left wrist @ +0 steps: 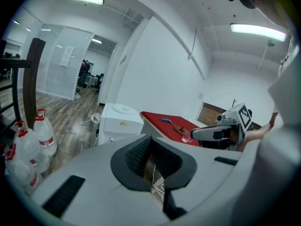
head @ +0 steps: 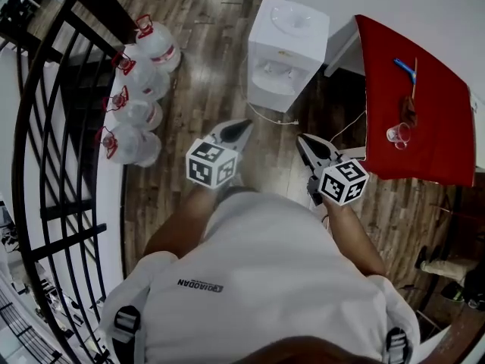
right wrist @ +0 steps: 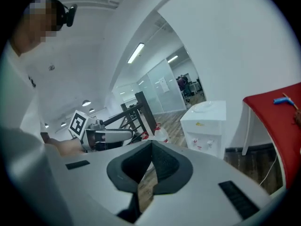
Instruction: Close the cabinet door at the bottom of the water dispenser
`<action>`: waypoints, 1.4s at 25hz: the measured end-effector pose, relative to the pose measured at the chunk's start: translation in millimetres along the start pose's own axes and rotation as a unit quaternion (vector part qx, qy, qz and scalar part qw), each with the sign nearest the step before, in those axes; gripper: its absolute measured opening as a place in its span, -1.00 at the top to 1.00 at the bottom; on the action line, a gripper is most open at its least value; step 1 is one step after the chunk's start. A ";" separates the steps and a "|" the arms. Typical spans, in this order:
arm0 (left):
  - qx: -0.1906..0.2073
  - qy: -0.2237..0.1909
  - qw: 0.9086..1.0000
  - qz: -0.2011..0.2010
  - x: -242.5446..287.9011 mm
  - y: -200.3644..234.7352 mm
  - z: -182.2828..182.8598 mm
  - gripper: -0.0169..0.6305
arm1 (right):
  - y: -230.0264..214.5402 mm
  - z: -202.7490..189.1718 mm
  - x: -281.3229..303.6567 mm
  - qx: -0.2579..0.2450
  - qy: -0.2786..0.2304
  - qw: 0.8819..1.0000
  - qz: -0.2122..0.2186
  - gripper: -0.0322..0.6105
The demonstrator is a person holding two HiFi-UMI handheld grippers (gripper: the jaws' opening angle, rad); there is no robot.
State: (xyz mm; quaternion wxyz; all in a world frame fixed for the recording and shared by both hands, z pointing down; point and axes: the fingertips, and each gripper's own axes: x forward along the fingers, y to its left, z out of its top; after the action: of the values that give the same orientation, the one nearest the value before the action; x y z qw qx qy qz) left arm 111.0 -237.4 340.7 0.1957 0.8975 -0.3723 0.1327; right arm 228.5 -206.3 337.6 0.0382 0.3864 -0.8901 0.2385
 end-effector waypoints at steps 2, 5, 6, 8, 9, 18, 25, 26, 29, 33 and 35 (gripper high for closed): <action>0.007 -0.018 1.000 0.003 -1.4 -20.6 8.1 0.96 | 3.1 8.8 -20.8 -0.023 -0.016 1.000 0.000 0.83; 0.025 -0.034 0.999 0.007 -6.4 -52.5 13.5 0.96 | 12.0 15.9 -51.8 -0.039 -0.040 0.998 0.009 0.83; 0.028 -0.037 0.999 0.008 -8.5 -62.1 13.2 0.96 | 15.0 15.9 -61.1 -0.044 -0.046 0.998 0.010 0.83; 0.029 -0.040 0.999 0.013 -13.5 -78.9 8.3 0.96 | 21.6 9.3 -77.6 -0.052 -0.053 0.997 0.010 0.83; 0.029 -0.039 0.999 0.014 -15.8 -86.6 3.9 0.96 | 24.4 3.0 -85.0 -0.052 -0.053 0.997 0.011 0.83; 0.043 -0.033 0.998 0.021 -33.1 -134.3 -23.4 0.96 | 34.6 -40.9 -125.1 -0.041 -0.042 0.998 0.013 0.83; 0.054 -0.031 0.998 0.021 -39.2 -156.9 -33.8 0.96 | 41.6 -48.9 -145.5 -0.051 -0.045 0.998 0.016 0.83; 0.054 -0.032 0.998 0.022 -40.6 -158.6 -34.2 0.96 | 42.6 -49.2 -147.5 -0.054 -0.045 0.997 0.016 0.83; 0.056 -0.035 0.998 0.025 -44.0 -162.2 -35.0 0.96 | 45.1 -49.8 -152.5 -0.060 -0.046 0.997 0.016 0.83; 0.061 -0.036 0.997 0.025 -44.6 -168.7 -35.4 0.96 | 47.6 -51.7 -157.4 -0.064 -0.048 0.997 0.018 0.83; 0.063 -0.037 0.997 0.025 -45.0 -171.9 -35.2 0.96 | 48.6 -52.5 -160.0 -0.065 -0.050 0.996 0.019 0.83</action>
State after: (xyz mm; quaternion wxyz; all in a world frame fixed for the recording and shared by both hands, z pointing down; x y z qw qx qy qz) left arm 200.6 -82.8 311.3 0.1211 0.9027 -0.3926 0.1279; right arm 299.8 -46.7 324.4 0.0142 0.3778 -0.9116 0.1613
